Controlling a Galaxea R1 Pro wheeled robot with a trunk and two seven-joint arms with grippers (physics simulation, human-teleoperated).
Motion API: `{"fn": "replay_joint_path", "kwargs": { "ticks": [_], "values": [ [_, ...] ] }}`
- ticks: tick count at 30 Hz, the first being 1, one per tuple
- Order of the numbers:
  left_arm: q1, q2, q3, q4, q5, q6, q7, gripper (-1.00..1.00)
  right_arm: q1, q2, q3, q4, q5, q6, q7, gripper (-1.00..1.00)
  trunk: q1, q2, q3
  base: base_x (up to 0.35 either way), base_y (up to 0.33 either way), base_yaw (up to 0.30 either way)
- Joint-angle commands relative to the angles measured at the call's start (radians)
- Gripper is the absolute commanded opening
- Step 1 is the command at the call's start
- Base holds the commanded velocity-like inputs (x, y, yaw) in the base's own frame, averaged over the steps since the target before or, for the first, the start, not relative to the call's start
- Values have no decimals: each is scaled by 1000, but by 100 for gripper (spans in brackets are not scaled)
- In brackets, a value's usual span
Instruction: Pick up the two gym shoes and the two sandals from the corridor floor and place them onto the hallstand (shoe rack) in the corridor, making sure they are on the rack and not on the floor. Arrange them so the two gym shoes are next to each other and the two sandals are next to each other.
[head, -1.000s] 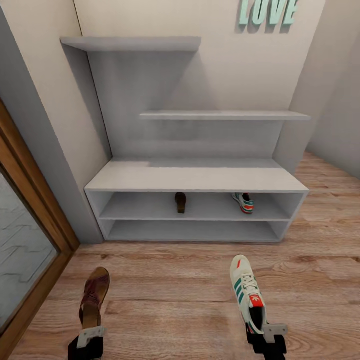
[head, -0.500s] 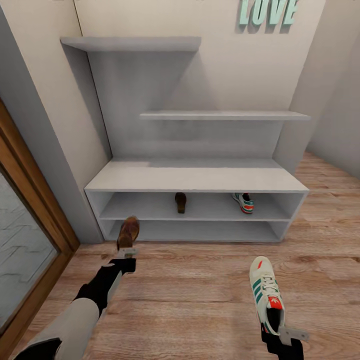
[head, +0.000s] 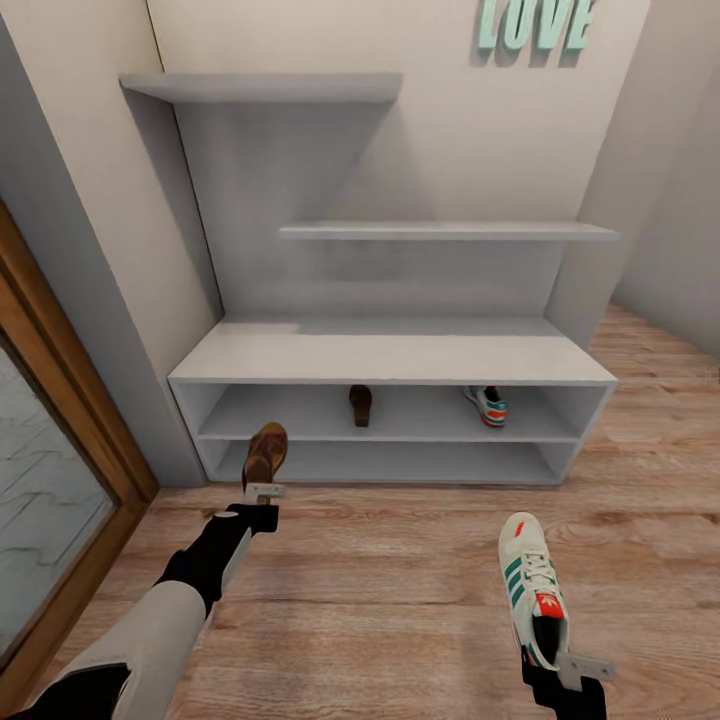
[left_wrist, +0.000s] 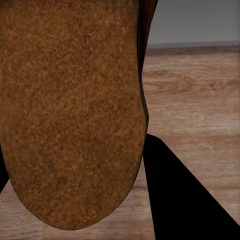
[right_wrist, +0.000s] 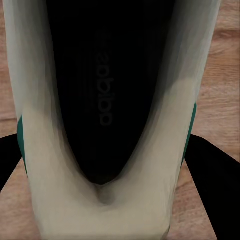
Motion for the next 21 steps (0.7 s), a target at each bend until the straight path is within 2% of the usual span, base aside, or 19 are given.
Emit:
{"fn": "replay_joint_path", "kwargs": {
  "ticks": [1, 7, 14, 21],
  "values": [
    [0, -1, 5, -2, -12, 6, -4, -100, -1, 0, 2, 1, -10, -4, 2, -100, 0, 0, -1, 0, 0, -151],
    [1, -1, 5, -4, -12, 8, -5, -100, 0, 0, 2, 0, -10, -4, 2, -100, 0, 0, -1, 0, 0, -239],
    [-5, 0, 5, -4, -12, 9, -5, -100, -1, 0, 2, 0, -10, -4, 2, -100, 0, 0, -1, 0, 0, -56],
    [-10, -1, 5, -4, -13, 14, -5, -100, -1, 0, 1, 0, -11, -4, 2, -100, 27, -49, -27, 0, 0, -5]
  ]
}}
